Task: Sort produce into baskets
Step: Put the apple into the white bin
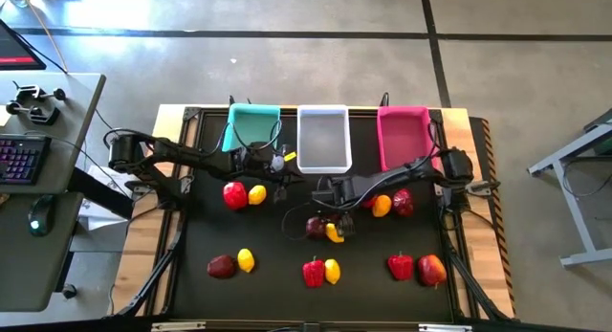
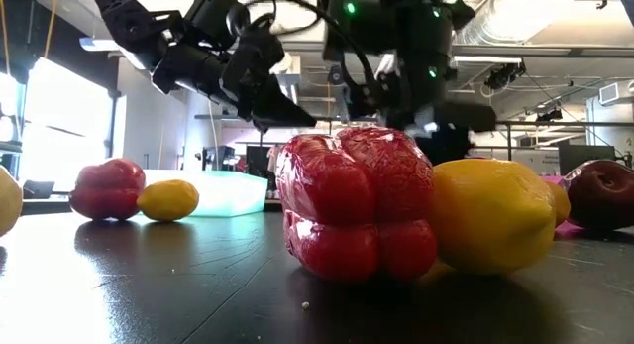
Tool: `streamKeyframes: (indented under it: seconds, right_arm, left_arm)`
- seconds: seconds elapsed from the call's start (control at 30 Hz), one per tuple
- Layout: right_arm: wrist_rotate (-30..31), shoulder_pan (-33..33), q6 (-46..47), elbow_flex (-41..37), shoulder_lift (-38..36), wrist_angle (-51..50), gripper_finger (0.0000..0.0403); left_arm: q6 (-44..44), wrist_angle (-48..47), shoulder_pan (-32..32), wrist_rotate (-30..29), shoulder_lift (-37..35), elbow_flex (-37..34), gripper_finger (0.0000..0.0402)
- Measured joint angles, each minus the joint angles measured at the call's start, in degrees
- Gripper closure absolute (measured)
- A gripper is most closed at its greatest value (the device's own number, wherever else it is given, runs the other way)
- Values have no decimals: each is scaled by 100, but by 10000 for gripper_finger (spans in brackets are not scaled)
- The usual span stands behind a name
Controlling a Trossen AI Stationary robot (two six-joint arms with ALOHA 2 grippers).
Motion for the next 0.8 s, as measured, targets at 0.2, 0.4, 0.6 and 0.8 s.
streamKeyframes:
  seconds: [0.2,0.4,0.6,0.8]
  right_arm:
    - [141,-96,-423,785,-13,-280,119]
    - [725,-643,-998,1453,-360,-1134,119]
    - [680,-1797,-1650,1621,-715,-784,119]
    - [-172,-3189,-2366,1614,-405,77,119]
  left_arm:
    - [178,-393,18,-10,-575,0,401]
    - [160,-235,97,-13,-1083,-329,401]
    - [-219,679,333,-19,-1433,-1057,401]
    - [-211,941,621,118,-1506,-1268,401]
